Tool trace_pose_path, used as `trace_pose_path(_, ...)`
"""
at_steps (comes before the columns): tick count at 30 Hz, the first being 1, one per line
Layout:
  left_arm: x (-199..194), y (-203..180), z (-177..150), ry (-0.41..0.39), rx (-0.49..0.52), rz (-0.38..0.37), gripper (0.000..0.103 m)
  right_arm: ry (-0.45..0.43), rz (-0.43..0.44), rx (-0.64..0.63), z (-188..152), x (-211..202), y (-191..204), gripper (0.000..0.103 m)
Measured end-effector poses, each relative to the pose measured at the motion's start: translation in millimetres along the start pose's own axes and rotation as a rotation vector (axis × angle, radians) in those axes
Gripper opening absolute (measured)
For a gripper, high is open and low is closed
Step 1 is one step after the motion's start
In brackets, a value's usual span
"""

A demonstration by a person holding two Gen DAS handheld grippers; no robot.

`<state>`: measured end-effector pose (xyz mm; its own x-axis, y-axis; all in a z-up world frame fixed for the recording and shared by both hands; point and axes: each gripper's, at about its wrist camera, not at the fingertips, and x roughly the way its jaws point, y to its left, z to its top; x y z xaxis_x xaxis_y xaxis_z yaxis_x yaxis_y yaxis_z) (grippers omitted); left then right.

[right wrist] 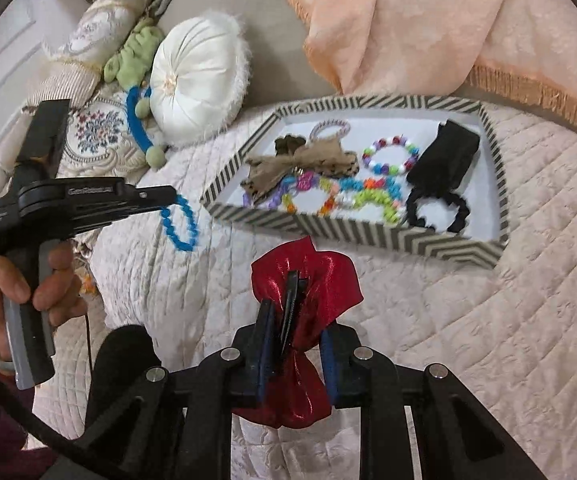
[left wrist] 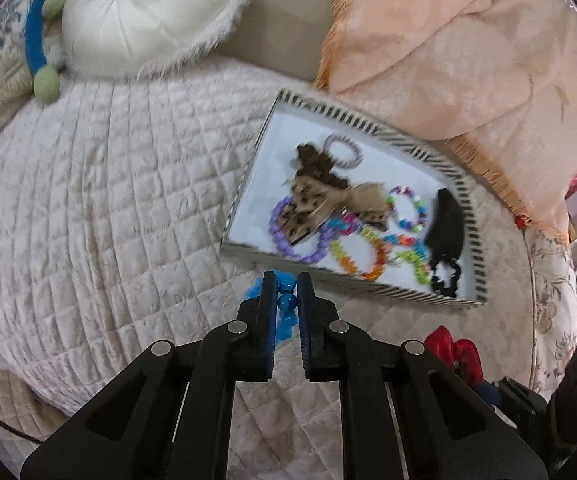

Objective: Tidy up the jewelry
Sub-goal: 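Grasp the blue bead bracelet with the left tool while the right tool grasps the red bow, then lower the blue bracelet and red bow into the tray and open both tools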

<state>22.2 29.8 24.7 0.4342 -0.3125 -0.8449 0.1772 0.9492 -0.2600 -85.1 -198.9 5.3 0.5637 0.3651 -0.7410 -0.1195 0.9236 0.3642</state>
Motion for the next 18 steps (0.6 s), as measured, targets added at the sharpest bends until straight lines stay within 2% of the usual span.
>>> trace_pose_path(8, -13, -28, 21, -0.037, 0.075, 0.015, 0.009, -0.044, -0.024, 0.001, 28, -12, -7, 0.020)
trace_pose_path(18, 20, -82, 60, -0.037, 0.170, 0.040, 0.009, -0.056, -0.073, 0.044, 85, 7, -42, 0.020)
